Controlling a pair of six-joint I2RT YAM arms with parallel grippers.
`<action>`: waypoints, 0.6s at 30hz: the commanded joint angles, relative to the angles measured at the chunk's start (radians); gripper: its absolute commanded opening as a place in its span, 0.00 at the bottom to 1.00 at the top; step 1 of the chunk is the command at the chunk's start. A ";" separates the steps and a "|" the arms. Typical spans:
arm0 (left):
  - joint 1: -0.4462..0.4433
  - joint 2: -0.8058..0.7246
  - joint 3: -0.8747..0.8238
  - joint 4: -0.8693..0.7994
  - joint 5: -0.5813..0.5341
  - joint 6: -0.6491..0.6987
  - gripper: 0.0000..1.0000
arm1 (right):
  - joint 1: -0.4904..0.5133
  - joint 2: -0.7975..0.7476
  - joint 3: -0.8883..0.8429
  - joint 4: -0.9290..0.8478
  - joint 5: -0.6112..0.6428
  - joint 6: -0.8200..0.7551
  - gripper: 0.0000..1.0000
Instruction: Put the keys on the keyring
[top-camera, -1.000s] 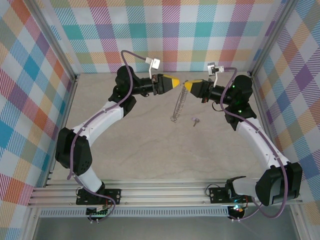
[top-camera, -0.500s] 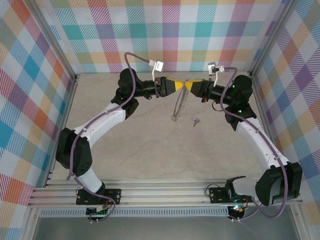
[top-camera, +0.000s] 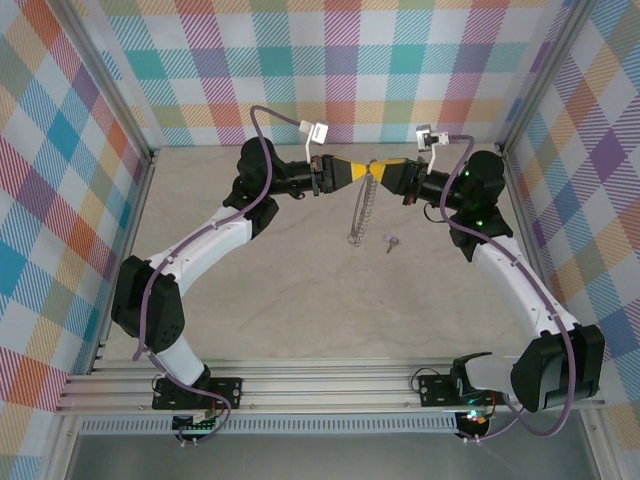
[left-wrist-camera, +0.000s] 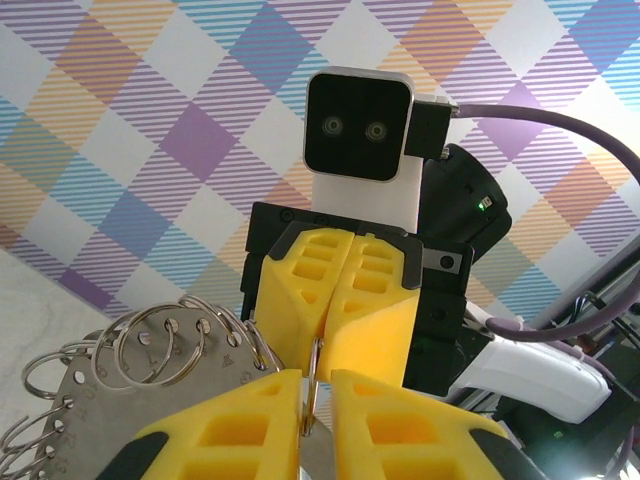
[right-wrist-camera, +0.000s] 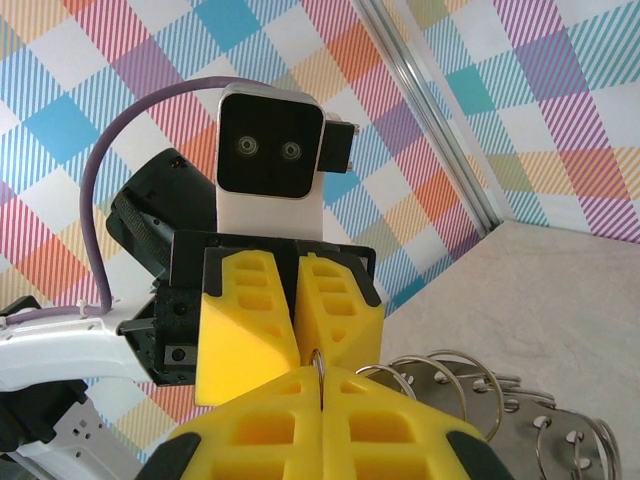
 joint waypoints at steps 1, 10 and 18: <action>-0.012 -0.032 0.000 0.034 0.004 0.000 0.14 | -0.002 -0.025 -0.005 0.037 0.006 0.000 0.00; -0.016 -0.027 0.009 0.022 0.010 0.010 0.00 | -0.003 -0.022 -0.005 0.036 0.008 0.003 0.00; -0.016 -0.054 0.052 -0.198 0.014 0.231 0.00 | -0.030 -0.055 -0.016 -0.017 0.053 -0.005 0.37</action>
